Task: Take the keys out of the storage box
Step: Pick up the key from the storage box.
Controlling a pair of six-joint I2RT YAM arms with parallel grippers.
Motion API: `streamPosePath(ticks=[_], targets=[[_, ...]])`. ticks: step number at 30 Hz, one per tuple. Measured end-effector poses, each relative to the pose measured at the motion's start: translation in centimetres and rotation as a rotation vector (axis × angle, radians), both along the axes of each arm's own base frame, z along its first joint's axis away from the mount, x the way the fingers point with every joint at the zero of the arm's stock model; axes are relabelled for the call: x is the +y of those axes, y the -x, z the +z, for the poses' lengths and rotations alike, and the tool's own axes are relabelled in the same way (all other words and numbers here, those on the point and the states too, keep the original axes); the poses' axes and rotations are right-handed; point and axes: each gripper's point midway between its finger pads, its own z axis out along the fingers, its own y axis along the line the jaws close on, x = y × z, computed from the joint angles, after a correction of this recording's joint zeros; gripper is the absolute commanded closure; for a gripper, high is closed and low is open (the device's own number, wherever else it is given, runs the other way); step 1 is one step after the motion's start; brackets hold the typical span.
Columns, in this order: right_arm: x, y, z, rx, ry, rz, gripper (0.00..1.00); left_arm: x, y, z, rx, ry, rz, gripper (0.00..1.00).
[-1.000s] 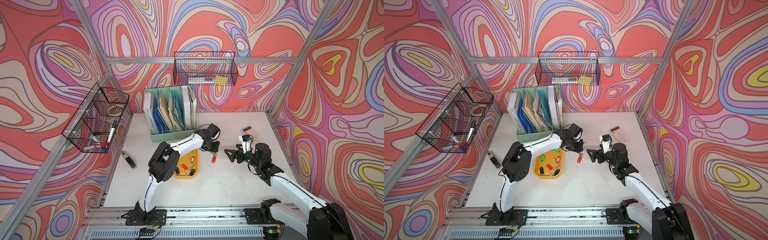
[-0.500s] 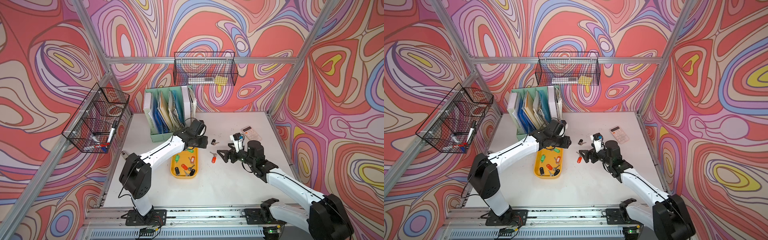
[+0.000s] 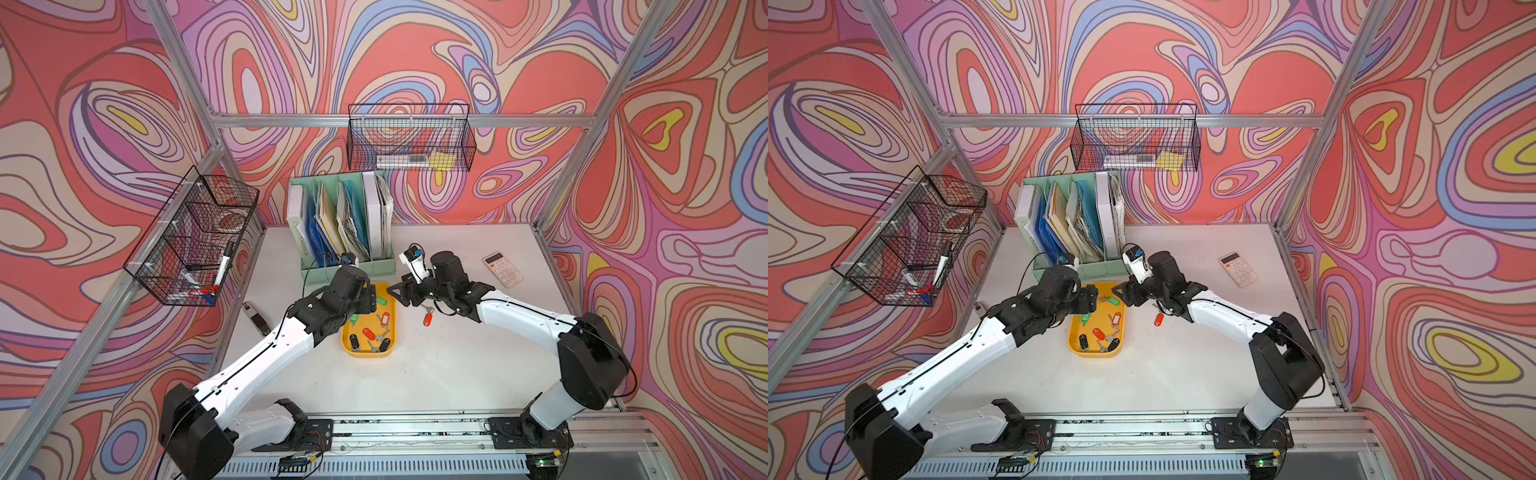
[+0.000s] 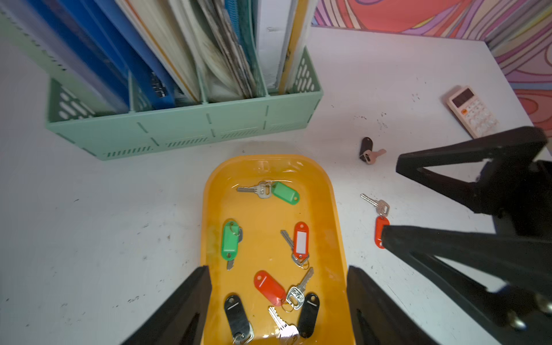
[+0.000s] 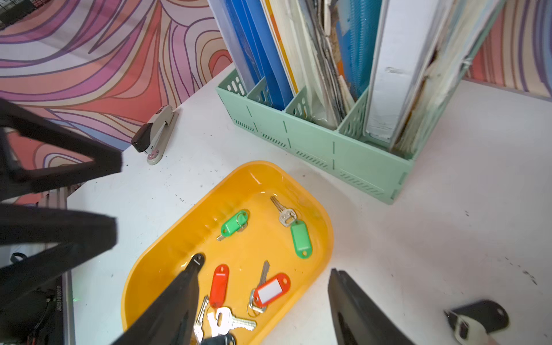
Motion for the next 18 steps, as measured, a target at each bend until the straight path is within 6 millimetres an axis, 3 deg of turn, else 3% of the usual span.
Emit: streamPosePath(ticks=[9,12,18], targets=[[6.5,-0.5,-5.6,0.064,0.138,0.072,0.43,4.5,2.2,2.7,-0.155,0.005,0.121,0.08],[7.8,-0.2,-7.6,0.085,0.178,0.089,0.44,5.4,2.9,3.4,-0.205,0.024,0.137,0.01],[9.8,0.2,-10.5,0.103,0.254,0.123,0.46,5.8,3.2,4.0,-0.257,0.026,0.131,0.01]])
